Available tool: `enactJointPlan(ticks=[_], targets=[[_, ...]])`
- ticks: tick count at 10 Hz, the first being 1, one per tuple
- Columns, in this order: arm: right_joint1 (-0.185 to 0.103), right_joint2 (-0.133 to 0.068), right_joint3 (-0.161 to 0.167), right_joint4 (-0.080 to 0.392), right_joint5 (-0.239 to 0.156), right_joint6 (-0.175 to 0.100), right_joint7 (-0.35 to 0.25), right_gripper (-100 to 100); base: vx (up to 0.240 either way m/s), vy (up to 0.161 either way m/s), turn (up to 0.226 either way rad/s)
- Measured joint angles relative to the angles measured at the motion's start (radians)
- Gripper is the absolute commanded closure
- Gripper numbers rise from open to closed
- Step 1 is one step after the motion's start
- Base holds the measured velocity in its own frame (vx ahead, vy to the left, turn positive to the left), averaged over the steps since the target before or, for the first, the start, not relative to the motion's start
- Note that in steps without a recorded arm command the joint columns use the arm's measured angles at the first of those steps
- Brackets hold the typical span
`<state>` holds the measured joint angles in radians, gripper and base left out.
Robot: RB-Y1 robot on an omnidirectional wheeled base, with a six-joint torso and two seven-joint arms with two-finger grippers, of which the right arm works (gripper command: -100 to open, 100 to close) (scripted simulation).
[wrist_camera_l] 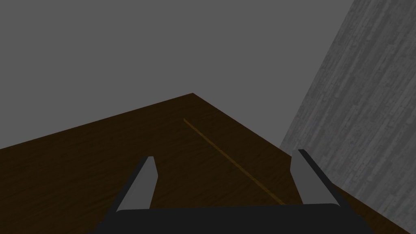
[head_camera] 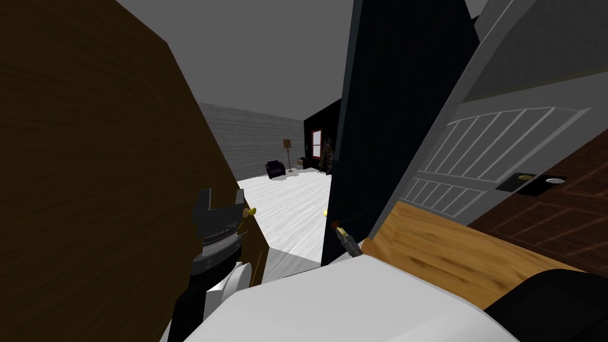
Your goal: Push the door open
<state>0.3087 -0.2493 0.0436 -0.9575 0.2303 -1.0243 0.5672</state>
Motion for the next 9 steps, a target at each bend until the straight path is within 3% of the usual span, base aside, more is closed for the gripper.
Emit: enactJointPlan(ticks=[9], targets=[[0.041, 0.023, 0.011, -0.022, -0.076, -0.012, -0.208, 100, 0.057, -0.003, 0.039]])
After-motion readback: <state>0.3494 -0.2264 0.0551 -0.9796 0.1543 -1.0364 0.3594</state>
